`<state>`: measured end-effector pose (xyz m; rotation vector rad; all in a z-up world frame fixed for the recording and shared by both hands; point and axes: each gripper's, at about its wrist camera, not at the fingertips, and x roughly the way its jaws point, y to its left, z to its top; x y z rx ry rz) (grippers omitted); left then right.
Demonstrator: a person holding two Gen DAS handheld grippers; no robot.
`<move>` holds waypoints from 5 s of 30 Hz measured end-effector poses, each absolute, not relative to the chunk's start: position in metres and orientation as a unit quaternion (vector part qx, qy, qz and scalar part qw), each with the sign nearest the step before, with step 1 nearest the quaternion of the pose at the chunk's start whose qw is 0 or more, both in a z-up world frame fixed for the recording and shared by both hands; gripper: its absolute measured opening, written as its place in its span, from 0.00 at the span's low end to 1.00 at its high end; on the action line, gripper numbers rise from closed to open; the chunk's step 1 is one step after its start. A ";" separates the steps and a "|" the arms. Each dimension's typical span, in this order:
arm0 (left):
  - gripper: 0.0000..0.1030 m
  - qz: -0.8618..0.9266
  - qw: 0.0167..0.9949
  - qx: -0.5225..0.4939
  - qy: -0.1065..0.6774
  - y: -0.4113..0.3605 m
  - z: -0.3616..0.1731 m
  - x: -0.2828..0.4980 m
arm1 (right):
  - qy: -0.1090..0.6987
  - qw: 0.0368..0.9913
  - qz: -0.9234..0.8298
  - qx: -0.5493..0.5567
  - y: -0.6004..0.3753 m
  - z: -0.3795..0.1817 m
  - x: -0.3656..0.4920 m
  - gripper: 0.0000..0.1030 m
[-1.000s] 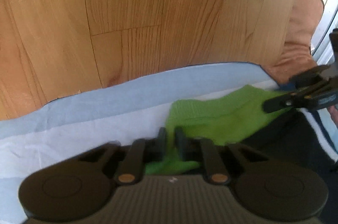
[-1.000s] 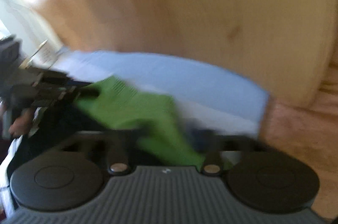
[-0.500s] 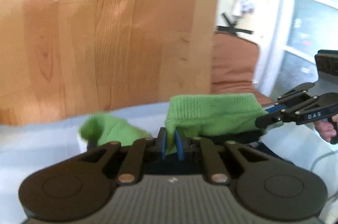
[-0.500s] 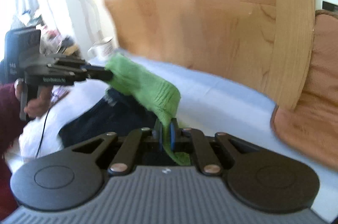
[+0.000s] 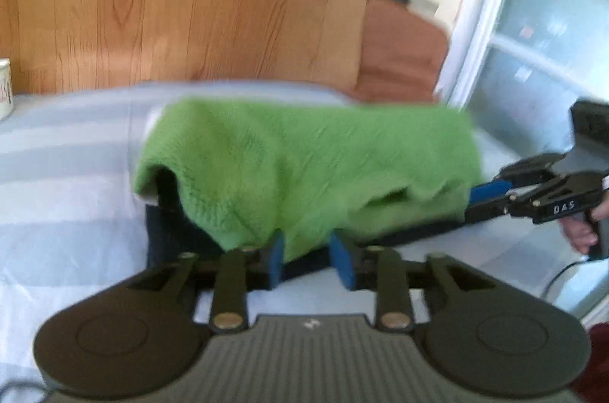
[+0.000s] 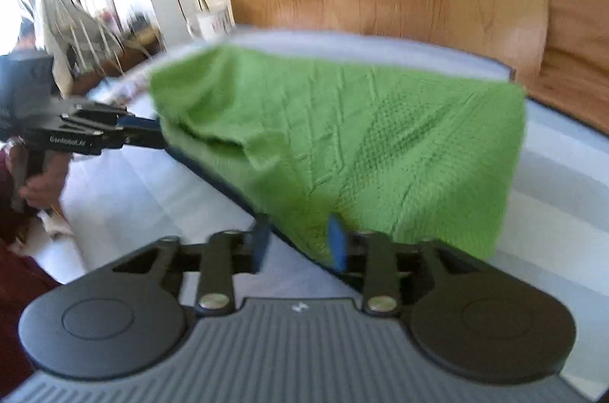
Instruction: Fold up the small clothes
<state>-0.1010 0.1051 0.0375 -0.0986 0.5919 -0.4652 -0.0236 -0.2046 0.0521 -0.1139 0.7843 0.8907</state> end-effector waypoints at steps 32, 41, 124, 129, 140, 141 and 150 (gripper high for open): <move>0.39 -0.110 0.951 -0.107 0.269 0.098 0.007 -0.021 | 0.314 0.878 0.249 0.261 -0.257 -0.006 0.020 0.09; 0.50 -0.120 0.951 -0.101 0.267 0.095 0.008 -0.024 | 0.312 0.902 0.214 0.209 -0.277 -0.015 0.007 0.16; 0.29 -0.092 0.920 -0.321 0.207 0.236 0.047 -0.060 | 0.337 0.828 0.448 0.004 0.004 0.069 0.011 0.22; 0.30 -0.108 0.919 -0.312 0.215 0.227 0.048 -0.049 | 0.344 0.807 0.473 -0.081 0.055 0.026 0.001 0.25; 0.32 -0.115 0.915 -0.279 0.268 0.192 0.038 -0.001 | 0.291 0.821 0.491 0.006 -0.045 0.086 -0.003 0.51; 0.32 -0.112 0.915 -0.278 0.270 0.191 0.037 0.000 | 0.283 0.834 0.473 0.013 -0.052 0.091 0.004 0.52; 0.33 -0.081 0.922 -0.235 0.298 0.178 0.029 0.007 | 0.346 0.845 0.407 0.004 -0.028 0.054 0.072 0.37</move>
